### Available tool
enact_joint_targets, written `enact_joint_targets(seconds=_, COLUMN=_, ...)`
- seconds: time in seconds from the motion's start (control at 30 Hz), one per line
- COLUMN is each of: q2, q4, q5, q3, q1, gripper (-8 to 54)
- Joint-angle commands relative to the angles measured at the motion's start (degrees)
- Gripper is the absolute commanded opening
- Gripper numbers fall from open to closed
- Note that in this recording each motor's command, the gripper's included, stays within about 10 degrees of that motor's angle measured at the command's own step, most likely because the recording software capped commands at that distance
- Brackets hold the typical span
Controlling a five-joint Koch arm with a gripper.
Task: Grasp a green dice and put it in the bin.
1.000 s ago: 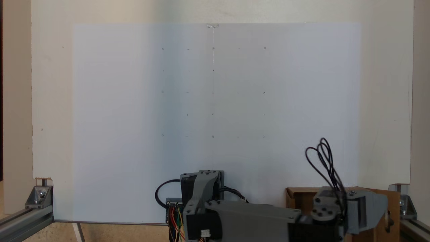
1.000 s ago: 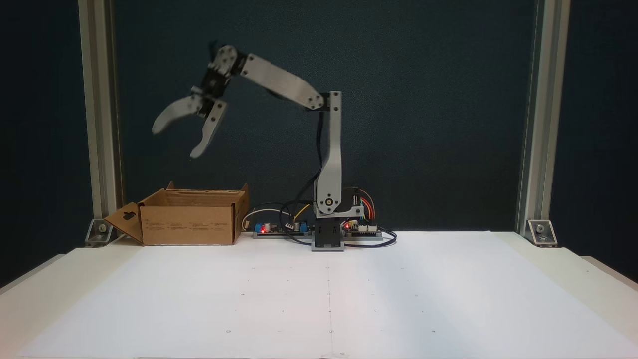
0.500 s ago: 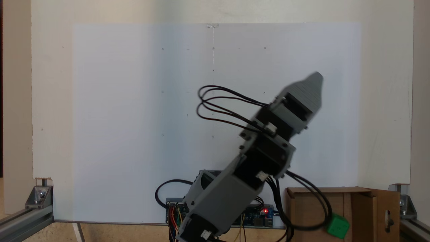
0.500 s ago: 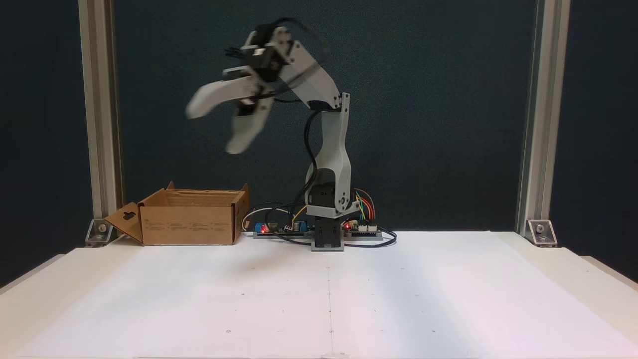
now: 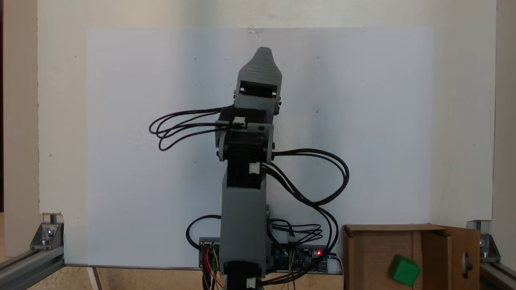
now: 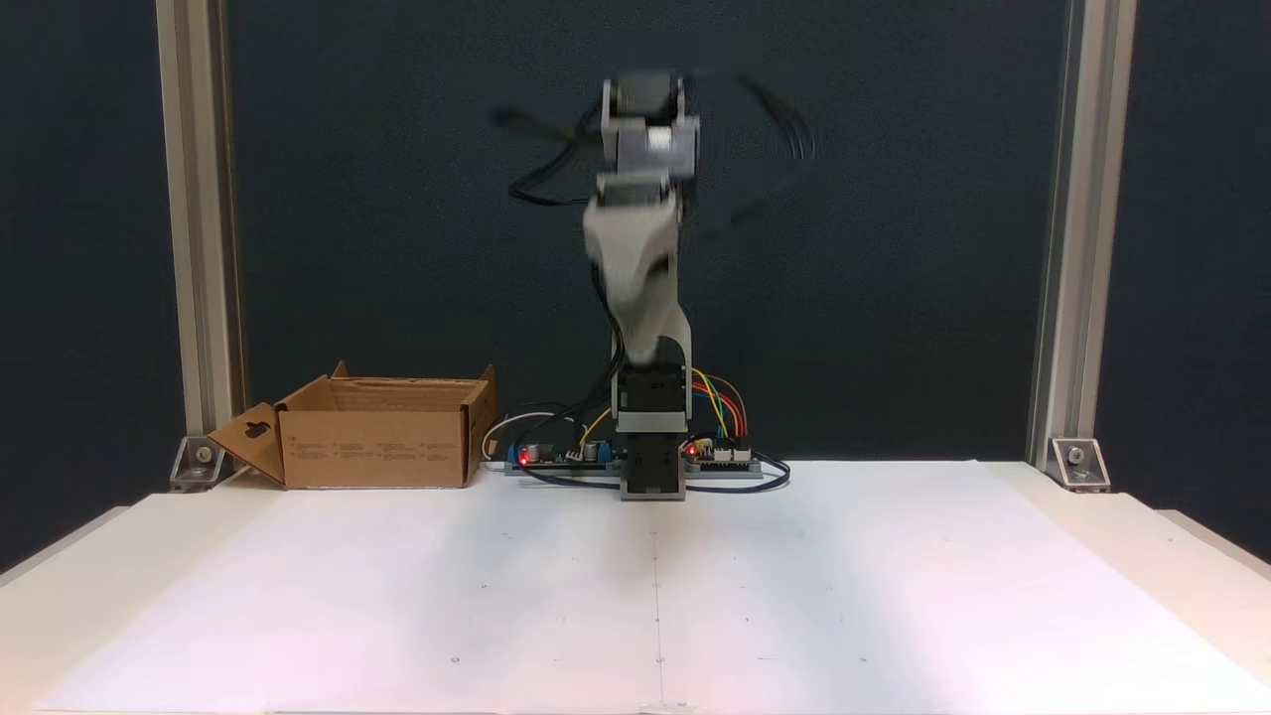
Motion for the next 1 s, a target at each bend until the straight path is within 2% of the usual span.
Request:
enact_joint_targets(seconds=0.0, q2=3.87, q4=-9.3, q5=2.72, q3=2.72, q1=-0.35, gripper=43.4)
enact_joint_targets(seconds=0.37, q2=14.68, q4=-34.7, q5=-0.26, q3=32.08, q1=-1.32, gripper=43.1)
enact_joint_targets(seconds=0.77, q2=26.02, q4=-60.98, q5=-0.18, q3=51.15, q1=2.02, gripper=44.6)
enact_joint_targets(seconds=0.97, q2=27.95, q4=-72.58, q5=-0.35, q3=60.91, q1=2.02, gripper=45.2)
